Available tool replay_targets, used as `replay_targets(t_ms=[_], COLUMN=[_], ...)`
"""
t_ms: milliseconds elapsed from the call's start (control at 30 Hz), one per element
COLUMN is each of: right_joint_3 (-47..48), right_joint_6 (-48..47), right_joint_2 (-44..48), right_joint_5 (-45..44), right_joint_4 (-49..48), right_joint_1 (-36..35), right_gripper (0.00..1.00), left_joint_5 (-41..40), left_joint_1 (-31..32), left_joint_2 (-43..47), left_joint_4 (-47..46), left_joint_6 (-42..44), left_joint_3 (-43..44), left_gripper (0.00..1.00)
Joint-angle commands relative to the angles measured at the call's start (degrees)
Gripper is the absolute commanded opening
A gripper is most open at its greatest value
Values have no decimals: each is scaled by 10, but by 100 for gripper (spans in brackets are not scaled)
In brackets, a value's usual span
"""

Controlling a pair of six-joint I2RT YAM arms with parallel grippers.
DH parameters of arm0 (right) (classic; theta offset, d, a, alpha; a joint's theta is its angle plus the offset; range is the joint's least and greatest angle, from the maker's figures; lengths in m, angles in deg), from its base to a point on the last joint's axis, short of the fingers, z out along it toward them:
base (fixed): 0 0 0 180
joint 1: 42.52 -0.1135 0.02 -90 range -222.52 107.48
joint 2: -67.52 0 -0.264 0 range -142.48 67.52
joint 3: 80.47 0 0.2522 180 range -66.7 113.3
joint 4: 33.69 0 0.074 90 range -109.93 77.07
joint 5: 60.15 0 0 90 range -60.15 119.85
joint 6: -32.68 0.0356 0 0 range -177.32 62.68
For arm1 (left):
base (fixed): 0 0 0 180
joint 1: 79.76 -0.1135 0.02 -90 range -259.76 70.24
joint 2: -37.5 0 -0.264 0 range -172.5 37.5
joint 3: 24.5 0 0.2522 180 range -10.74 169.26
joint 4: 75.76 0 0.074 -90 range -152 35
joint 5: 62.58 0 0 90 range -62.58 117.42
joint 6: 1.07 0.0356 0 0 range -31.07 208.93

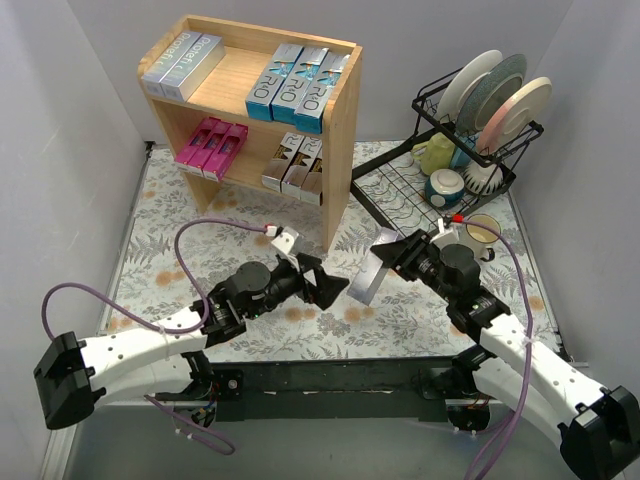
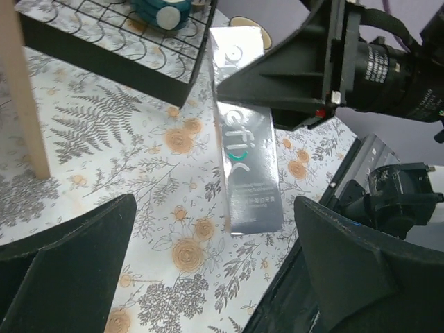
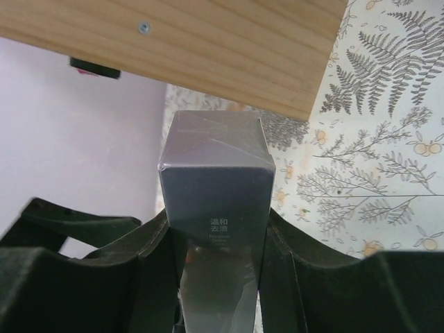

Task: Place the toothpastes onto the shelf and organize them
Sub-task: Pick up the toothpaste from the center of the board.

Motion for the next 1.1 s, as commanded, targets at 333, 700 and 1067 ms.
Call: replay_targets(t_ms=[333,700,1067], right_joint_3=[-39,-45,-49], right_joint_6=[138,145,151], right_joint_2=[103,115,116], right_joint_5=[-98,-77,-67], right_joint_4=[-103,-117,-128], right_joint_1=[3,3,3], right_gripper=[38,38,38], left_joint_5=[-176,-223,-232], left_joint_1=[162,197,196], left_joint_2=[-100,-190,-274], left_joint_4=[-261,-463,-593], left_joint_6=[115,246,301], left_joint_3=[-59,-77,-57], left_gripper=[98,92,72])
